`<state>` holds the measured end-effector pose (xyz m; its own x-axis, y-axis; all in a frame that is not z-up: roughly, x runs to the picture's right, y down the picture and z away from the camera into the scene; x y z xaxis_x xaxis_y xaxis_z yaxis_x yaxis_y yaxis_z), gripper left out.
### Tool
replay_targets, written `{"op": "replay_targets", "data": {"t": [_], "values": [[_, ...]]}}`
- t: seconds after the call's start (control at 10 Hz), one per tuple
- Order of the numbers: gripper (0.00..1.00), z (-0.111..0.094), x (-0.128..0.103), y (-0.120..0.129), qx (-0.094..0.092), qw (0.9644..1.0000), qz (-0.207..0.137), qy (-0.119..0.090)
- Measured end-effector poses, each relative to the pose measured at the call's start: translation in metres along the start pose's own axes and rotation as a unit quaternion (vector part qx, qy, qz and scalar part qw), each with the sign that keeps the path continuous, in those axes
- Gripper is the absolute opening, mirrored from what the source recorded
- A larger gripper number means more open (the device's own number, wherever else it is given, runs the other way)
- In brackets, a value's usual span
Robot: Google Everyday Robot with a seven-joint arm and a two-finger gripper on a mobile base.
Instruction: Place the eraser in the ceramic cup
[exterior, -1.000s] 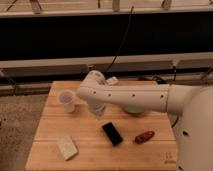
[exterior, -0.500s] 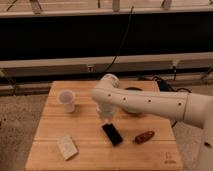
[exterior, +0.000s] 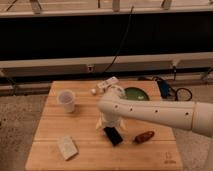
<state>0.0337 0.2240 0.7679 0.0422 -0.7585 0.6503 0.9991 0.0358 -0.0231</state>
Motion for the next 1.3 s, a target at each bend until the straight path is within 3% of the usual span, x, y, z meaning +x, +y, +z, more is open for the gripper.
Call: {"op": "replay_targets", "data": {"t": [0.4, 0.9, 1.0, 1.3], "values": [[0.80, 0.027, 0.001, 0.011, -0.010, 0.9997, 0.003, -0.021], [0.80, 0.038, 0.002, 0.024, -0.016, 0.9988, 0.029, -0.035], [0.76, 0.040, 0.001, 0.025, -0.017, 0.9986, 0.031, -0.038], [0.46, 0.044, -0.002, 0.025, -0.019, 0.9981, 0.028, -0.050]]}}
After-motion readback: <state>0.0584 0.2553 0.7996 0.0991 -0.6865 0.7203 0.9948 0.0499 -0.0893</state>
